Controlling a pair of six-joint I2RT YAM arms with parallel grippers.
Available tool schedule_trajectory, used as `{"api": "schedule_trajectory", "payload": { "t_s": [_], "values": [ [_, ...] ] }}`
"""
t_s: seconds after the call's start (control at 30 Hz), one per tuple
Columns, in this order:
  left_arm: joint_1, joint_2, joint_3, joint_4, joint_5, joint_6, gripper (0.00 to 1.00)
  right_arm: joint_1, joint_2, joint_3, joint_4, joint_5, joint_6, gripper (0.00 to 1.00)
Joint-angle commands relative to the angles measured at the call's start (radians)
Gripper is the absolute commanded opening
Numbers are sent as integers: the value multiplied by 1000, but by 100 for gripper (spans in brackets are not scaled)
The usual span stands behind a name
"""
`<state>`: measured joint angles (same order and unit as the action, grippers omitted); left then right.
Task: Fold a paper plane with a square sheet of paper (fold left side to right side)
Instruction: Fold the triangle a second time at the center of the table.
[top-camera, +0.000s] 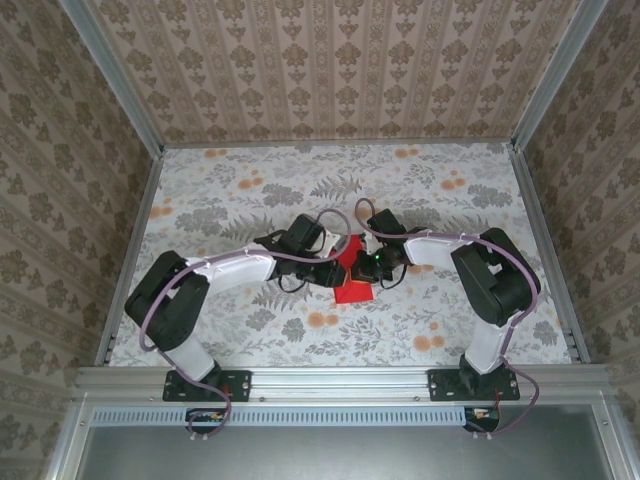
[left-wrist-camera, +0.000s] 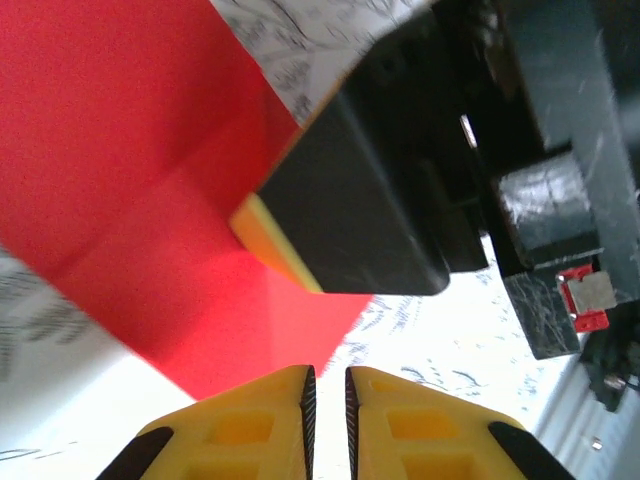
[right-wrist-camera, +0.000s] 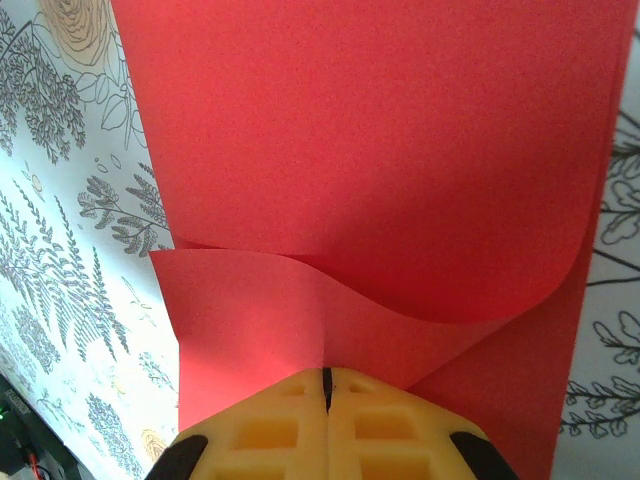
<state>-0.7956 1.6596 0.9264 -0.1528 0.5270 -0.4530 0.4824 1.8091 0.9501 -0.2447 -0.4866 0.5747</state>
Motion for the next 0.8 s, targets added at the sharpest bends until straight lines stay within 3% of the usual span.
{"api": "schedule_trajectory", "payload": {
  "t_s": [0.0, 0.77],
  "values": [
    [-15, 51, -18, 81, 110, -61, 18, 3, 34, 1, -90, 54, -16, 1],
    [-22, 137, -29, -24, -7, -28, 13, 2, 39, 8, -125, 70, -35, 1]
  ]
}}
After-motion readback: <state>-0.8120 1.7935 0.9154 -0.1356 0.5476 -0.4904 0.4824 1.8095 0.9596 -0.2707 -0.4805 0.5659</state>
